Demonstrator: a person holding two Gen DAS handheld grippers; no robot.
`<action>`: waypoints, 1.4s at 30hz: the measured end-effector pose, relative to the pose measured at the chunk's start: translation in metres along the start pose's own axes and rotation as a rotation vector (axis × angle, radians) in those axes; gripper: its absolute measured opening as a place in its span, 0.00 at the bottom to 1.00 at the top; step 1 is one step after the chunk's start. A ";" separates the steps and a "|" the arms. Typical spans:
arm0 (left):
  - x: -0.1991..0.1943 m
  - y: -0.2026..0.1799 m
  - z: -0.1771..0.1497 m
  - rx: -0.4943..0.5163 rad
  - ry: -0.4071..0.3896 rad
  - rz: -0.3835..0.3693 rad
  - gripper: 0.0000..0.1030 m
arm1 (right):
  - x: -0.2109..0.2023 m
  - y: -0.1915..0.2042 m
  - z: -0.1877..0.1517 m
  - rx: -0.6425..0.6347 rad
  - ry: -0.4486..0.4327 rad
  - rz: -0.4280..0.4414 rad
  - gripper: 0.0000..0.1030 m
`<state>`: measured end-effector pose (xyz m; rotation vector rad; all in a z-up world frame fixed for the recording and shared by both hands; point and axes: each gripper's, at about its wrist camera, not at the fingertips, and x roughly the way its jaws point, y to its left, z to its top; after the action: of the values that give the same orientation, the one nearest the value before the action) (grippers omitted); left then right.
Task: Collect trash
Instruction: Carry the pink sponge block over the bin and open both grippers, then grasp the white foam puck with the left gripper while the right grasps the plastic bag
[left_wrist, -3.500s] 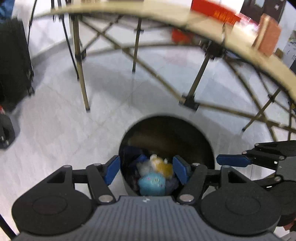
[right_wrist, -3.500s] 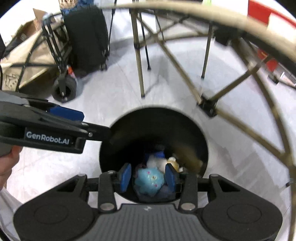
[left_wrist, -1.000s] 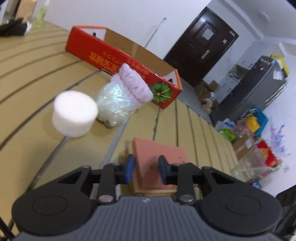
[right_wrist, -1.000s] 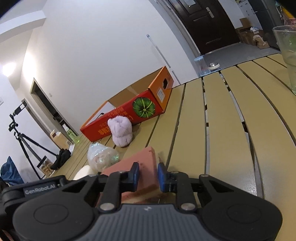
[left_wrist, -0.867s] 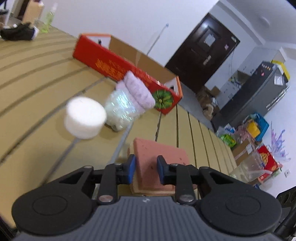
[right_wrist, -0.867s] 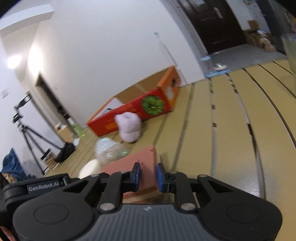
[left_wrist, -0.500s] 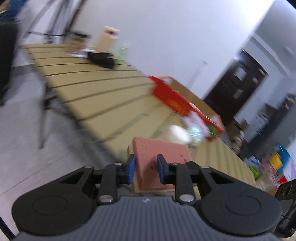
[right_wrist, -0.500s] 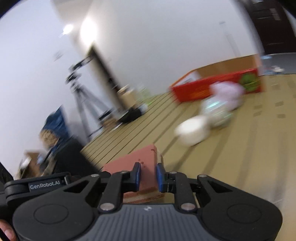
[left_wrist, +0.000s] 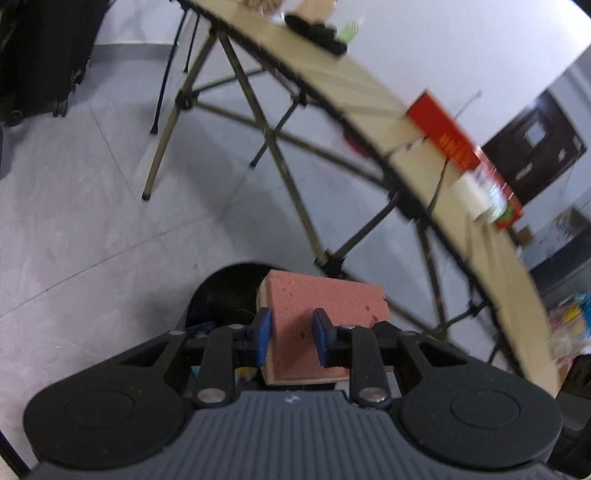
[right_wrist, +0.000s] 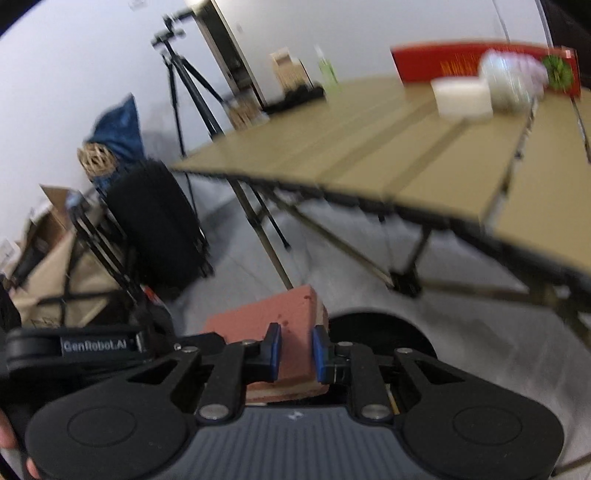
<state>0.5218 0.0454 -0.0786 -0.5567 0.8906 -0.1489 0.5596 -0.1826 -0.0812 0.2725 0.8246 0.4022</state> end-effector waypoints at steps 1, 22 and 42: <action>0.008 -0.001 0.000 0.005 0.015 0.007 0.24 | 0.005 -0.005 -0.002 0.016 0.013 -0.004 0.17; 0.089 0.018 0.002 0.051 0.155 0.225 0.66 | 0.074 -0.031 -0.013 -0.071 0.175 -0.132 0.34; -0.004 -0.030 -0.004 0.275 -0.178 0.264 0.79 | -0.029 0.010 -0.001 -0.206 -0.004 -0.071 0.37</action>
<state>0.5196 0.0199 -0.0617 -0.1899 0.7470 0.0188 0.5385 -0.1866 -0.0585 0.0529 0.7798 0.4164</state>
